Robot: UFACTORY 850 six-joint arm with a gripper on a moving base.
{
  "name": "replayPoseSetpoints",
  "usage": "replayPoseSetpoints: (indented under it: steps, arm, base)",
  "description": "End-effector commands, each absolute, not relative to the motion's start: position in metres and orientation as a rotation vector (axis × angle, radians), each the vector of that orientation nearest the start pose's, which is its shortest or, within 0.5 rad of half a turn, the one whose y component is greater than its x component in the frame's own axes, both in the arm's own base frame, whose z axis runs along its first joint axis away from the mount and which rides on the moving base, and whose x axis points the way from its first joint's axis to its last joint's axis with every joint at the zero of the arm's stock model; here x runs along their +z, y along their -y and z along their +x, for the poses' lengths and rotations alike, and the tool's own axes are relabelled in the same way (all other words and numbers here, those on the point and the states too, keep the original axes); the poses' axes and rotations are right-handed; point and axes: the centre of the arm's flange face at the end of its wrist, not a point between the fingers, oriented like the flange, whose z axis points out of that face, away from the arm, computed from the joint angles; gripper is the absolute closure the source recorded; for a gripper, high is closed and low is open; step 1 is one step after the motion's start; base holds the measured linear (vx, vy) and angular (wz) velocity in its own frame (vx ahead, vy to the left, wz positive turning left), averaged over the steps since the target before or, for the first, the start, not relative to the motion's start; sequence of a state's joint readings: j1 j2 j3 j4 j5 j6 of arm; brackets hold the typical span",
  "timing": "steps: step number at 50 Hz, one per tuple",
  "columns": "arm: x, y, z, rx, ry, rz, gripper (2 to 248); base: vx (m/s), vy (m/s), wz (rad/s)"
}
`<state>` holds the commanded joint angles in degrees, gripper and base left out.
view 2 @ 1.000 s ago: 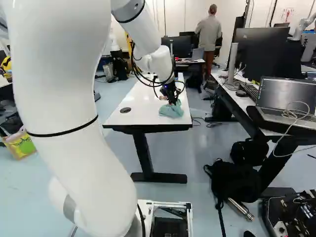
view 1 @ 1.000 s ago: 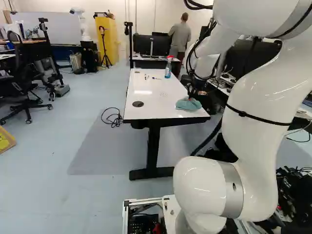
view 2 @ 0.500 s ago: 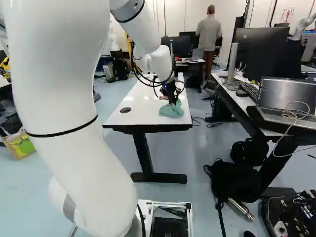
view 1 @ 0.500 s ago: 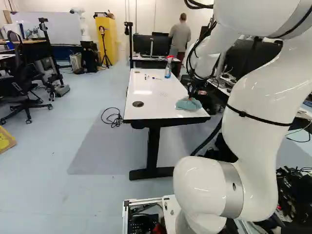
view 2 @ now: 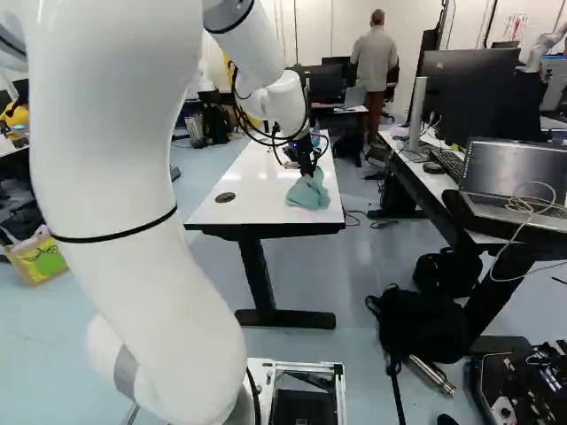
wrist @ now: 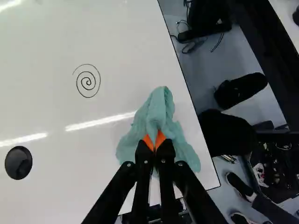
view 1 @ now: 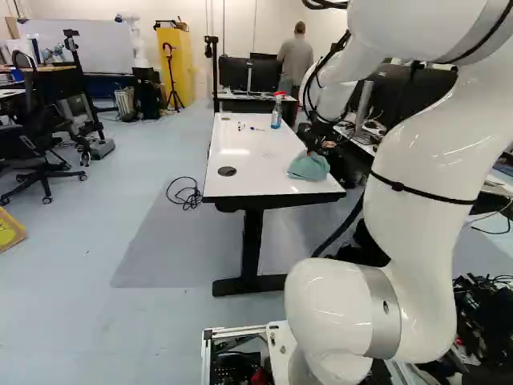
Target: Clean the table with the green towel
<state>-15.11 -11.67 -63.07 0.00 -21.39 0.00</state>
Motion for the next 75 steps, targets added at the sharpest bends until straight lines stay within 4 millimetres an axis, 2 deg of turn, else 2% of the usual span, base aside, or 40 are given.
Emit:
replayPoseSetpoints:
  steps: [19,75]
  arm:
    - [0.519,0.125,0.565,-0.841,-0.337,-3.068,226]
    - [0.515,0.043,0.647,-0.883,-0.101,-3.033,226]
  base:
    - [0.0,0.0,0.0]
    - [0.0,0.0,0.0]
